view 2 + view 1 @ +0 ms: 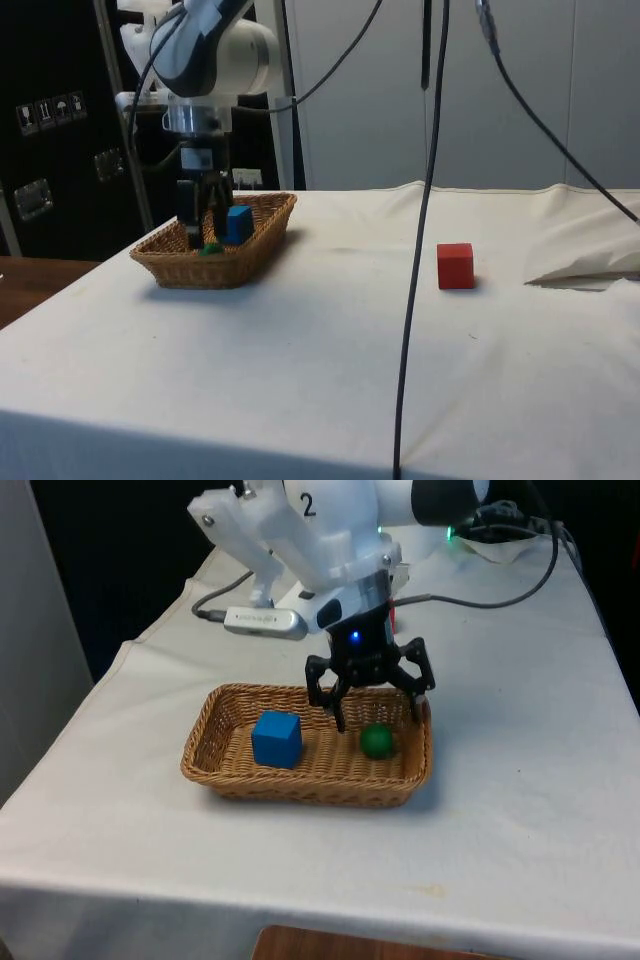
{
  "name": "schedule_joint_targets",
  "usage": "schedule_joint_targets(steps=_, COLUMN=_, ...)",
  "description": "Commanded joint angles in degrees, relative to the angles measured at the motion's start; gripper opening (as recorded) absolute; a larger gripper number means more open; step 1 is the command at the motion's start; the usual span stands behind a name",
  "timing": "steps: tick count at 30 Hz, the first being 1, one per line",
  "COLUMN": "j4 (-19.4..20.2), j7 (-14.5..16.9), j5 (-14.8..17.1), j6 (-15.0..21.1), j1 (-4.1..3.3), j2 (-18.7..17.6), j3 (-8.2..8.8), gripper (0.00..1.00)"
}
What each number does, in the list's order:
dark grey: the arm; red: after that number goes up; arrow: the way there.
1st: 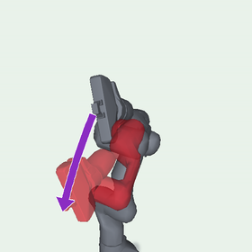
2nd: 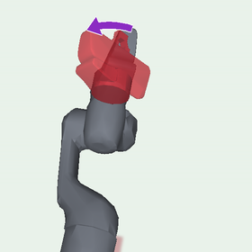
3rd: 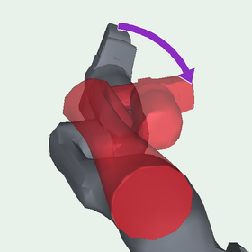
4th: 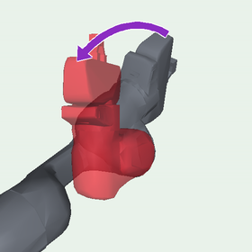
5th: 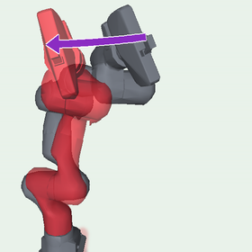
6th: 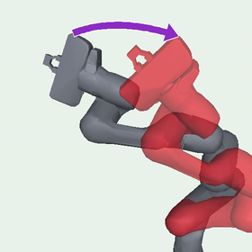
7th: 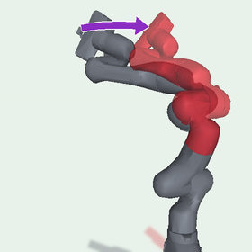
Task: Place all non-red objects into the basket.
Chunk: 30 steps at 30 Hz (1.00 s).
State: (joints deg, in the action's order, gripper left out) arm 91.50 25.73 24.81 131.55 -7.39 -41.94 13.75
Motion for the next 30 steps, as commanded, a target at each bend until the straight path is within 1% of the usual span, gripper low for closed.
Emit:
schedule_joint_targets(steps=1, j4=0.23, j7=-0.17, j5=0.0, j6=-0.29, j1=-0.06, j2=0.46, j3=0.06, gripper=1.0)
schedule_joint_targets(steps=2, j4=1.26, j7=-0.92, j5=-0.29, j6=-0.57, j1=-0.4, j2=1.78, j3=0.46, gripper=1.0)
schedule_joint_targets(steps=4, j4=2.06, j7=-1.49, j5=-0.46, j6=-0.86, j1=-0.52, j2=3.04, j3=0.57, gripper=1.0)
schedule_joint_targets(steps=9, j4=3.78, j7=-2.46, j5=-0.69, j6=-1.32, j1=-0.57, j2=5.61, j3=0.69, gripper=1.0)
schedule_joint_targets(steps=10, j4=2.92, j7=-1.66, j5=-0.23, j6=-1.09, j1=-0.17, j2=4.53, j3=0.29, gripper=1.0)
schedule_joint_targets(steps=11, j4=3.78, j7=-2.46, j5=-0.69, j6=-1.32, j1=-0.57, j2=5.61, j3=0.69, gripper=1.0)
schedule_joint_targets(steps=15, j4=5.33, j7=-2.92, j5=-1.15, j6=-1.55, j1=-0.63, j2=7.68, j3=0.8, gripper=1.0)
schedule_joint_targets(steps=18, j4=7.1, j7=-2.86, j5=-1.78, j6=-1.6, j1=-0.69, j2=9.8, j3=0.86, gripper=1.0)
schedule_joint_targets(steps=19, j4=6.47, j7=-2.35, j5=-1.2, j6=-1.66, j1=-0.23, j2=9.17, j3=0.34, gripper=1.0)
schedule_joint_targets(steps=20, j4=7.62, j7=-2.81, j5=-2.06, j6=-1.55, j1=-0.69, j2=10.43, j3=0.8, gripper=1.0)
schedule_joint_targets(steps=29, j4=11.52, j7=-1.66, j5=-4.7, j6=-1.38, j1=-0.63, j2=15.24, j3=0.63, gripper=1.0)
schedule_joint_targets(steps=30, j4=11.17, j7=-1.6, j5=-4.3, j6=-1.66, j1=-0.34, j2=14.84, j3=0.34, gripper=1.0)
